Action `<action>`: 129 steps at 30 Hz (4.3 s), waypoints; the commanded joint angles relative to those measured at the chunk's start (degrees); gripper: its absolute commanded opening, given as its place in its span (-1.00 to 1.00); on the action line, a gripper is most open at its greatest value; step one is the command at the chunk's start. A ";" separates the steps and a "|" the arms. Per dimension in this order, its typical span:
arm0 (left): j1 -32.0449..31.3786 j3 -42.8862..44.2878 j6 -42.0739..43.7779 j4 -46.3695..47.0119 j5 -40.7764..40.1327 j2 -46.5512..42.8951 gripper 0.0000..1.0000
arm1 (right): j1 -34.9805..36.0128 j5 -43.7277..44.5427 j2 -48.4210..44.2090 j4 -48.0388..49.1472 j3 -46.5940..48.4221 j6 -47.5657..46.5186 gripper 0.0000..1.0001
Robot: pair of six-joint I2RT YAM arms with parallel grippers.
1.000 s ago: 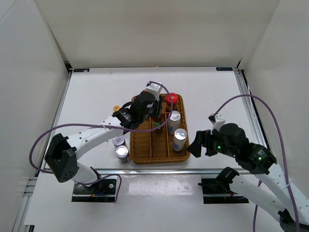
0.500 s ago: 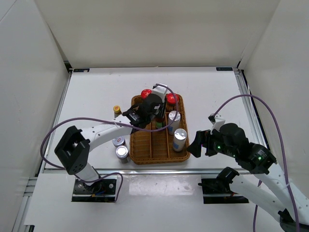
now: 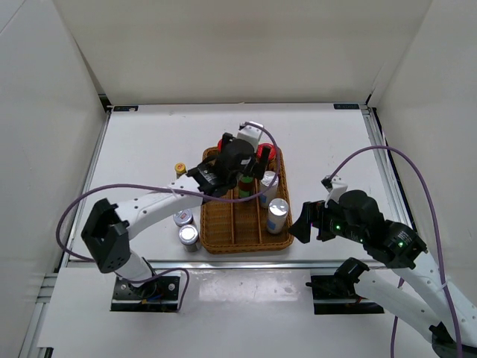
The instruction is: Organize the condiment bottles
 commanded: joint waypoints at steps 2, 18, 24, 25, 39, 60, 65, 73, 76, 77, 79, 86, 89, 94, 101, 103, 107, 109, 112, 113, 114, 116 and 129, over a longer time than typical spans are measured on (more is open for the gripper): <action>-0.40 5.40 2.56 -3.76 -6.61 -11.39 1.00 | 0.11 0.20 -0.13 0.69 -0.46 0.19 1.00; 9.26 -31.59 -0.68 9.41 -14.72 -37.62 1.00 | 0.11 -1.38 -0.13 2.89 -2.66 0.72 1.00; 12.43 -30.91 -3.84 12.14 -14.01 -28.15 1.00 | 0.11 -1.91 -0.74 2.89 -2.66 0.72 1.00; 13.13 -30.90 -4.55 12.15 -14.01 -26.99 1.00 | 0.11 -1.91 -0.74 2.89 -2.66 0.72 1.00; 16.65 -29.42 -5.53 13.21 -15.68 -24.86 -0.44 | 0.11 -1.91 -1.27 1.83 -2.13 0.72 1.00; -3.37 -18.16 -6.84 3.53 -4.88 -33.06 -0.79 | 0.11 -1.91 -0.22 1.83 -2.66 0.72 1.00; -10.05 -19.91 -6.84 10.01 -6.19 -27.00 -0.79 | 0.11 -1.91 -0.21 1.83 -2.66 0.72 1.00; -13.76 -20.44 -6.31 13.29 -7.42 -18.46 -0.79 | 0.11 -1.38 -0.21 1.31 -2.13 0.72 1.00; -14.28 -20.96 -6.84 13.29 -7.95 -16.79 -0.75 | 0.11 -1.38 -0.74 0.78 -2.13 1.24 1.00; -14.28 -20.97 -6.84 13.29 -7.95 -16.00 -0.65 | 0.11 -1.38 -0.74 0.78 -2.13 1.24 1.00; -14.81 -21.49 -6.84 13.29 -8.47 -15.39 -0.53 | 0.11 -1.38 -0.74 0.78 -2.13 1.24 1.00; -15.34 -20.71 -6.84 9.52 -9.53 -15.38 0.67 | 0.11 -1.38 -0.74 0.78 -2.13 1.24 1.00; -15.34 -18.25 -5.61 5.13 -12.07 -16.43 1.00 | 0.11 -1.38 -0.74 0.78 -2.13 1.24 1.00; -15.34 -13.24 -3.15 -2.96 -21.37 -23.54 1.00 | 0.11 -1.38 -1.26 0.78 -2.13 1.24 1.00; -8.60 -14.37 -22.45 -24.92 -34.86 -37.96 1.00 | 0.11 -1.38 -1.27 1.31 -3.18 1.24 1.00; -5.60 -15.95 -24.76 -28.01 -32.75 -40.42 1.00 | 0.11 -1.38 -1.27 1.83 -3.71 1.24 1.00; 2.66 -19.81 -31.52 -33.46 -20.48 -39.21 1.00 | 0.11 -1.91 -1.27 2.36 -3.71 1.24 1.00; 8.64 -21.57 -34.78 -34.96 -12.66 -35.78 1.00 | 0.11 -1.91 -1.27 2.36 -3.71 1.24 1.00; 14.45 -23.25 -37.59 -34.96 -6.91 -30.96 1.00 | 0.11 -1.91 -1.27 2.36 -3.71 1.77 1.00; 15.41 -23.25 -38.21 -34.44 -4.29 -29.81 1.00 | 0.11 -1.91 -1.27 2.36 -3.71 1.77 1.00; 16.21 -23.86 -38.22 -34.44 -3.21 -28.75 1.00 | 0.11 -1.91 -1.27 2.36 -3.71 1.77 1.00; 18.23 -23.87 -39.01 -34.43 -0.66 -25.67 1.00 | 0.11 -1.91 -1.27 1.83 -3.71 1.77 1.00; 22.72 -25.01 -41.20 -34.43 8.74 -18.90 0.95 | 0.11 -1.91 -1.27 1.83 -3.71 1.77 1.00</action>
